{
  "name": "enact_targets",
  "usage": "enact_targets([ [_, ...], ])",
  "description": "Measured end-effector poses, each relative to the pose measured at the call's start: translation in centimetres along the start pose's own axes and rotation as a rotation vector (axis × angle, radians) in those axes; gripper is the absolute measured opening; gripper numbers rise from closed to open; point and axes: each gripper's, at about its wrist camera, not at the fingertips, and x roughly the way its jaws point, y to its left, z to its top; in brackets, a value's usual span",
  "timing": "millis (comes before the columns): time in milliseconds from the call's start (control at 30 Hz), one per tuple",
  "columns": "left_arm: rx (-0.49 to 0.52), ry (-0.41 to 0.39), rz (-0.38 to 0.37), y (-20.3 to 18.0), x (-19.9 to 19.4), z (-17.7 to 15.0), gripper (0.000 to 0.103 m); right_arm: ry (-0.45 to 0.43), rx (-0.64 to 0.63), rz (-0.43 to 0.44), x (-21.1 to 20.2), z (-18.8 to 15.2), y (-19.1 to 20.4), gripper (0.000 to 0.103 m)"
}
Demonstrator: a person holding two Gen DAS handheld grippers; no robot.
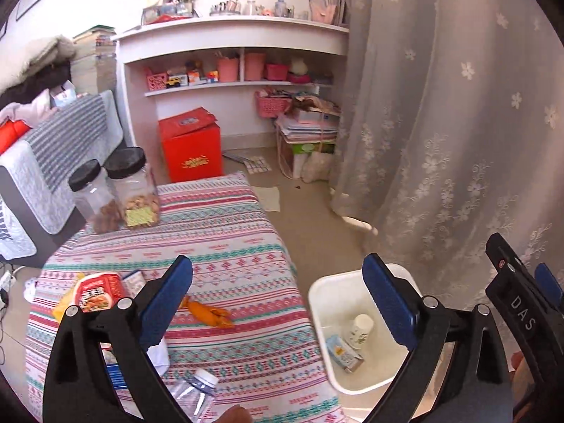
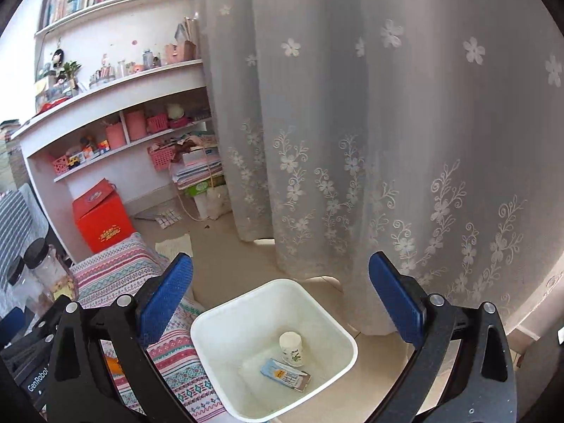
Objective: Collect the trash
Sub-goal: 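Grasp the blue toothpaste box with the left tool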
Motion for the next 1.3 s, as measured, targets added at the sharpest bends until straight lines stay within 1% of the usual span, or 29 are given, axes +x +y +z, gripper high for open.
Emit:
enact_targets([
  [67, 0.0, -0.014, 0.044, 1.5, -0.5, -0.2, 0.095, -0.004, -0.038, 0.02, -0.5, -0.4, 1.6, 0.096],
  [133, -0.008, -0.021, 0.072, 3.0, -0.8, -0.4, 0.095, -0.005, -0.075, 0.038, -0.9, -0.9, 3.2, 0.096],
  [333, -0.034, -0.016, 0.153, 7.6, -1.5, -1.2, 0.095, -0.005, -0.161, 0.085, -2.0, -2.2, 7.6, 0.096],
  [633, -0.081, 0.038, 0.254, 14.9, -0.8, -3.1, 0.095, 0.034, -0.254, 0.181, -3.2, -4.5, 14.3, 0.096],
  [800, -0.133, 0.093, 0.316, 20.0, 0.2, -4.3, 0.095, 0.055, -0.303, 0.231, -3.9, -5.9, 18.0, 0.096],
  [867, -0.151, 0.126, 0.337, 22.3, 0.9, -4.8, 0.095, 0.07, -0.324, 0.254, -4.2, -6.7, 19.4, 0.096],
  [900, -0.161, 0.147, 0.347, 23.3, 1.3, -5.2, 0.095, 0.079, -0.335, 0.264, -4.2, -7.0, 20.0, 0.096],
  [967, -0.197, 0.217, 0.36, 26.2, 2.5, -5.9, 0.095, 0.098, -0.355, 0.284, -4.3, -7.5, 21.3, 0.096],
  [1067, -0.285, 0.322, 0.341, 30.4, 4.0, -7.0, 0.095, 0.132, -0.369, 0.307, -4.1, -8.0, 22.5, 0.096],
  [1133, -0.353, 0.367, 0.305, 32.9, 4.4, -7.6, 0.095, 0.161, -0.371, 0.315, -3.6, -8.3, 23.0, 0.096],
  [1233, -0.432, 0.405, 0.208, 35.0, 4.9, -8.4, 0.095, 0.217, -0.36, 0.33, -2.8, -8.5, 23.3, 0.096],
  [1300, -0.475, 0.446, 0.139, 35.6, 5.4, -8.8, 0.095, 0.251, -0.343, 0.34, -2.3, -8.4, 23.2, 0.096],
])
